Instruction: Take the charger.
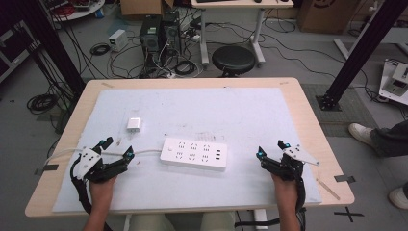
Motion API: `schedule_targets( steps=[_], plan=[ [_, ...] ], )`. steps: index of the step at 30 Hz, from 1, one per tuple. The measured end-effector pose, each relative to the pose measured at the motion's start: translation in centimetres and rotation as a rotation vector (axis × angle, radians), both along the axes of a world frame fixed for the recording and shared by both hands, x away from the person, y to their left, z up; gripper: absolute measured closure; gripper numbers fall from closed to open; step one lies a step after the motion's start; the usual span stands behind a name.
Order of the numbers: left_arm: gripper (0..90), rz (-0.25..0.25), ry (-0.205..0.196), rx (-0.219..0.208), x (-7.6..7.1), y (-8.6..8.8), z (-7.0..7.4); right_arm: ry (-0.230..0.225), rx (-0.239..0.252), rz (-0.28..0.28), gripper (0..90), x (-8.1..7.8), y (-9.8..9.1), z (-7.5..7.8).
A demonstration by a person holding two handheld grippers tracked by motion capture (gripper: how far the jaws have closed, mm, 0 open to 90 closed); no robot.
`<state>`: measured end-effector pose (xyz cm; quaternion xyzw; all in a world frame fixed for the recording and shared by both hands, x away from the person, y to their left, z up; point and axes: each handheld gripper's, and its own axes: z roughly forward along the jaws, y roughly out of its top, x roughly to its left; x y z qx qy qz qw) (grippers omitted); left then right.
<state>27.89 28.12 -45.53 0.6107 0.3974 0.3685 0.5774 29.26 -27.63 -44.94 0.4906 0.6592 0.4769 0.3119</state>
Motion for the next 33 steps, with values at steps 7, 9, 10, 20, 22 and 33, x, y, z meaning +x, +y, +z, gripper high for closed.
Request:
schedule_targets(
  steps=[7,9,10,20,22,33],
  plan=[
    [16.6,0.0,0.0,0.0,0.0,0.0,0.0,-0.008,-0.002,0.0,19.5,0.0,0.0,0.0],
    [16.6,0.001,0.0,0.003,0.0,0.0,0.0,-0.006,0.001,-0.002,19.5,0.0,0.0,0.0],
    [16.6,0.001,0.0,0.003,0.0,0.0,0.0,-0.006,0.002,-0.002,19.5,0.0,0.0,0.0],
    [16.6,0.002,-0.004,0.006,0.0,0.0,0.0,-0.013,-0.006,-0.002,19.5,-0.1,0.0,0.0],
    [16.6,0.007,-0.001,-0.001,0.0,0.0,0.0,-0.008,-0.002,-0.001,19.5,0.0,0.0,0.0],
    [16.6,0.045,0.061,-0.101,0.2,0.0,1.3,-0.008,0.005,0.008,19.5,0.0,-0.1,0.0]
  ],
)
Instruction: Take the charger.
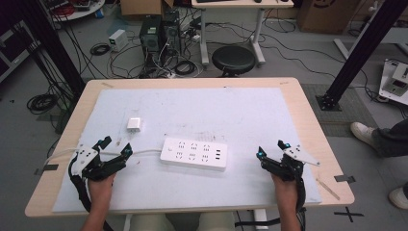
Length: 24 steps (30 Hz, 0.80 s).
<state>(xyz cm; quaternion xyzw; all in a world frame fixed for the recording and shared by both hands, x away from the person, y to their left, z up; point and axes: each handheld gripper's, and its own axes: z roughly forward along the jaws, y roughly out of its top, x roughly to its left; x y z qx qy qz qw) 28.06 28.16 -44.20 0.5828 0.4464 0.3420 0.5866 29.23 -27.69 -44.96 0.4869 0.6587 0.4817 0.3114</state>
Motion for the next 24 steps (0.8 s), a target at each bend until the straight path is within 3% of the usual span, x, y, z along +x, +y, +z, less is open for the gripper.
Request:
schedule_targets(
  steps=[2,7,11,21,24],
  plan=[
    [16.6,-0.008,0.019,-0.025,0.3,-0.3,1.3,-0.002,0.001,0.004,19.5,0.0,0.0,0.0],
    [16.6,0.012,0.065,0.026,1.6,-1.2,3.9,-0.004,0.006,0.01,19.5,0.0,-0.1,0.0],
    [16.6,0.017,0.076,0.049,2.8,-2.1,5.8,-0.002,0.004,0.013,19.5,0.1,-0.1,0.0],
    [16.6,0.062,0.097,0.085,5.4,-3.4,9.2,0.001,0.007,0.019,19.5,0.0,-0.1,0.0],
    [16.6,0.083,0.145,0.112,6.3,-3.6,9.8,0.002,0.005,0.022,19.5,0.0,-0.1,0.0]
  ],
)
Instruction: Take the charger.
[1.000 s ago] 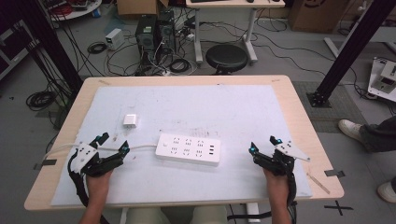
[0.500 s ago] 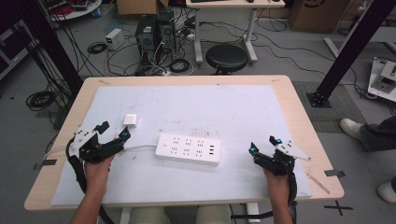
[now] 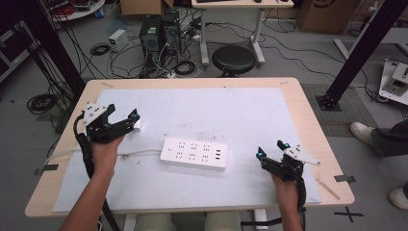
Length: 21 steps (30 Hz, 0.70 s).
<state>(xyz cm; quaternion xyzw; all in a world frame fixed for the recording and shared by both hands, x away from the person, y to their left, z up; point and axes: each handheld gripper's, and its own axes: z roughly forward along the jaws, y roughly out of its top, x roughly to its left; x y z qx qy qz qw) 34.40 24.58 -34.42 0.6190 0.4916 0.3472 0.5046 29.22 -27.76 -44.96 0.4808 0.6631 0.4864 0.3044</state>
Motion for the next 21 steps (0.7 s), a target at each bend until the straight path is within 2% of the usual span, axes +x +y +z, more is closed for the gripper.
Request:
schedule_targets(
  steps=[4,9,21],
  plan=[
    [16.6,0.024,0.04,0.024,1.3,-0.2,0.0,0.0,0.002,0.001,19.5,0.0,0.0,0.0],
    [16.6,0.054,0.093,0.036,2.7,0.0,-1.0,-0.001,0.002,0.001,19.5,0.0,0.0,0.0],
    [16.7,0.109,0.136,0.079,5.1,0.2,-2.2,-0.001,-0.006,-0.002,19.5,0.0,0.1,0.0]
  ],
)
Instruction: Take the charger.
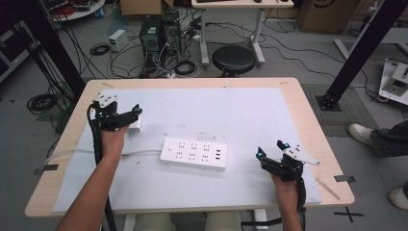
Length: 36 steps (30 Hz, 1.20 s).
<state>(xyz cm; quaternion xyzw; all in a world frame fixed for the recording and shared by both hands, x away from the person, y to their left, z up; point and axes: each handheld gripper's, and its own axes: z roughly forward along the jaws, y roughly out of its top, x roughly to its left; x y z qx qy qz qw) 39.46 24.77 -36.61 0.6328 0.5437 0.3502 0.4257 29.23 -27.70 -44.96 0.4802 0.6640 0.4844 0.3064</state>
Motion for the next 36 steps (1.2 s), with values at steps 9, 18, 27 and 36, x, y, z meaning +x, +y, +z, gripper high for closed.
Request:
schedule_targets(
  steps=[9,18,27,36],
  plan=[
    [16.7,0.039,0.077,0.002,1.5,0.5,-1.7,-0.002,-0.002,-0.004,19.5,0.0,0.1,0.0],
    [16.7,0.054,0.141,0.007,2.5,0.5,-2.9,-0.001,-0.003,-0.006,19.5,0.0,0.0,0.0],
    [16.7,0.083,0.231,0.033,3.5,-0.2,-4.6,-0.004,-0.005,-0.005,19.5,0.0,0.0,0.0],
    [16.7,0.108,0.326,0.043,4.1,-0.2,-6.5,-0.005,-0.004,-0.006,19.5,0.0,0.0,0.0]
  ],
)
